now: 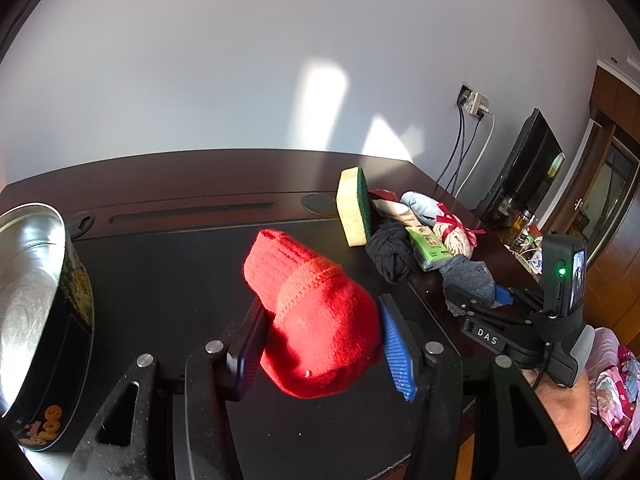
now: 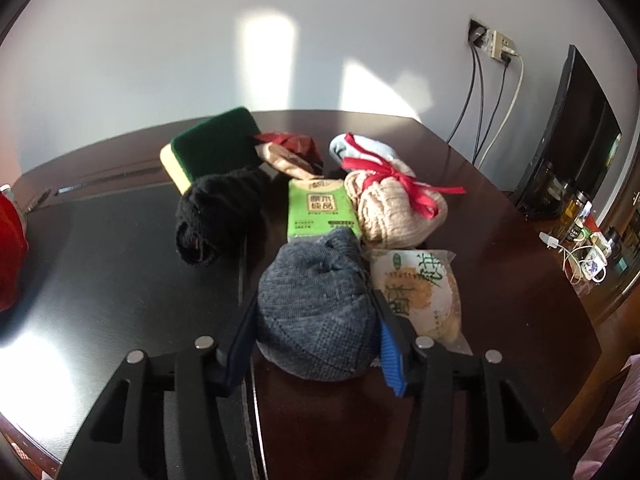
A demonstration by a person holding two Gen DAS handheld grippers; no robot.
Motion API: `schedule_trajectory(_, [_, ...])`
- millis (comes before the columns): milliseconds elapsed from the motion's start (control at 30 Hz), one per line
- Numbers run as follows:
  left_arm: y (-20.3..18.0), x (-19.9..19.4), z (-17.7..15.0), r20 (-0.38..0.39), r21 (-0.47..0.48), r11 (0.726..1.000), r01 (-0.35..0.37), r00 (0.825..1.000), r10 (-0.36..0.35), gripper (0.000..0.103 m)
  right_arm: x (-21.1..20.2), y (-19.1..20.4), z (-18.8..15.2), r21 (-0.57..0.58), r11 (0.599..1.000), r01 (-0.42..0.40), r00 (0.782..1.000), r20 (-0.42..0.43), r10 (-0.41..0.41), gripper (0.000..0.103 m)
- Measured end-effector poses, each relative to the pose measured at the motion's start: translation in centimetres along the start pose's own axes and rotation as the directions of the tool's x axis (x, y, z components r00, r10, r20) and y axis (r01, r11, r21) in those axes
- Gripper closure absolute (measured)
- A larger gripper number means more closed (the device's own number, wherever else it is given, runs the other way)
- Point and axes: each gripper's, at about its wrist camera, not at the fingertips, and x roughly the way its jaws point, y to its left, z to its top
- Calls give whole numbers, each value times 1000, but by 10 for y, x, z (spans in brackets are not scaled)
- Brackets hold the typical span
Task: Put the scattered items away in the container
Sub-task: 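Close the right gripper on the grey knit sock while the left gripper lifts the red sock, then carry both socks over the steel bowl and open both grippers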
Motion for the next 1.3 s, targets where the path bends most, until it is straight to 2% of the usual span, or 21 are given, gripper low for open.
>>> schedule_trajectory(267, [6,-31,0,59,-6,1000,-17,998,18,47,-24,2,9,11,999,-41,997,65,40,51])
schedule_trajectory(467, [27,-57,-9,80,-37,998,-48,996,51,47,-51,23,15,-17,996,-83,989,122,85,51])
schedule_trajectory(600, [56,-91,-15,117,-77,992,-97,988,105,47,-64,50,20,-47,988,-150,977,144,155,51])
schedule_trajectory(667, [81,-111,-18,136,-113,982,-152,977,167,47,-69,71,24,-78,978,-192,968,149,202,51])
schedule_trajectory(733, [106,-129,-22,148,-146,965,-219,959,240,47,-74,103,31,-128,960,-248,952,153,266,51])
schedule_trajectory(867, [160,-154,-29,144,-218,916,-336,917,371,47,-84,173,46,-234,902,-364,903,147,403,51])
schedule_trajectory(1000, [202,-166,-34,119,-262,872,-413,883,454,47,-98,254,59,-364,815,-450,842,132,523,51])
schedule_trajectory(1067, [220,-169,-34,112,-280,855,-437,869,481,47,-101,288,63,-412,779,-472,822,114,558,51])
schedule_trajectory(1167, [234,-168,-34,104,-285,845,-452,862,497,47,-100,335,68,-468,732,-495,804,73,590,51])
schedule_trajectory(1300, [249,-158,-35,81,-284,837,-468,858,507,47,-87,372,69,-507,708,-492,809,35,587,51])
